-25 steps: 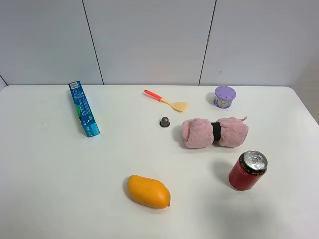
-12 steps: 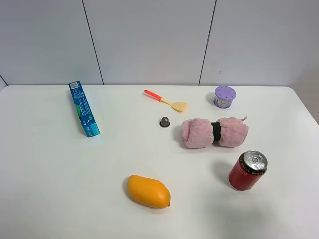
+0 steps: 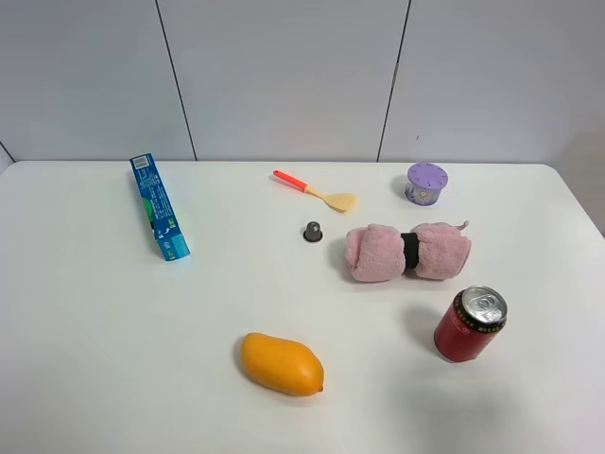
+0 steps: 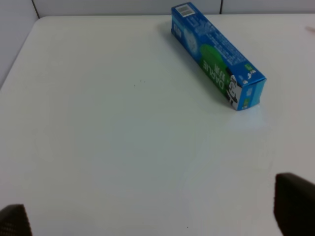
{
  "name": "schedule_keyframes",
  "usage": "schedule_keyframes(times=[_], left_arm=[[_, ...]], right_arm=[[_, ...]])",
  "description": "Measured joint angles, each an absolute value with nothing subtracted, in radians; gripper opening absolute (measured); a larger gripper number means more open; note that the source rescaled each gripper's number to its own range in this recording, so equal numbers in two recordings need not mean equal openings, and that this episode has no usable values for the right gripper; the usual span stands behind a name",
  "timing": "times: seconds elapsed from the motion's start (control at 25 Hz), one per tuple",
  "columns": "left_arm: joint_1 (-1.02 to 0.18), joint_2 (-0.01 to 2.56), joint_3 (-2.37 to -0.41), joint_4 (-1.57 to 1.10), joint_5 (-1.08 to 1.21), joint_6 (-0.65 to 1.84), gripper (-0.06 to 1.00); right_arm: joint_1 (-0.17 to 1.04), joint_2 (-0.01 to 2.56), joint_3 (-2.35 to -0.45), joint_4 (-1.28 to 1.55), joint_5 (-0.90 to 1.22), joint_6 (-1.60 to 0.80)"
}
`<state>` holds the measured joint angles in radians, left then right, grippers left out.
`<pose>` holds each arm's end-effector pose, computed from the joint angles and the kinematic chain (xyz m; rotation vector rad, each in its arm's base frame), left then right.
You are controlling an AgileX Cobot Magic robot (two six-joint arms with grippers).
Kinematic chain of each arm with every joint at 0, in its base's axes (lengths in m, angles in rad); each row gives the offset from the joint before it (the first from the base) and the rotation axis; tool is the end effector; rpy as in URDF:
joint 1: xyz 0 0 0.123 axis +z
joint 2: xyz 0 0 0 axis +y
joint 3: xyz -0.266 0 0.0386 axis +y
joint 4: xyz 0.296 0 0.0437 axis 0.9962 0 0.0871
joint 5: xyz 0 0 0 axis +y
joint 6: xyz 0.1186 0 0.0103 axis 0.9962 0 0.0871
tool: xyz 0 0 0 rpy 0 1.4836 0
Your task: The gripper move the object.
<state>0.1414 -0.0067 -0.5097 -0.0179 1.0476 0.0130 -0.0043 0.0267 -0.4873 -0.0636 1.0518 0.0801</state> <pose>0.0765 0.0090 0.2928 -0.1285 2.0114 0.0769 0.0849 -0.0069 0.2820 0.0886 2.0713 -0.0301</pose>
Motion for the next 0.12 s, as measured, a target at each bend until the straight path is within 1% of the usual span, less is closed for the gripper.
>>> schedule_keyframes(times=[0.12], left_arm=[[0.141,-0.007,-0.51,-0.018,1.048,0.013,1.0]], right_arm=[[-0.004,0.027,-0.487,-0.064,1.052,0.08]])
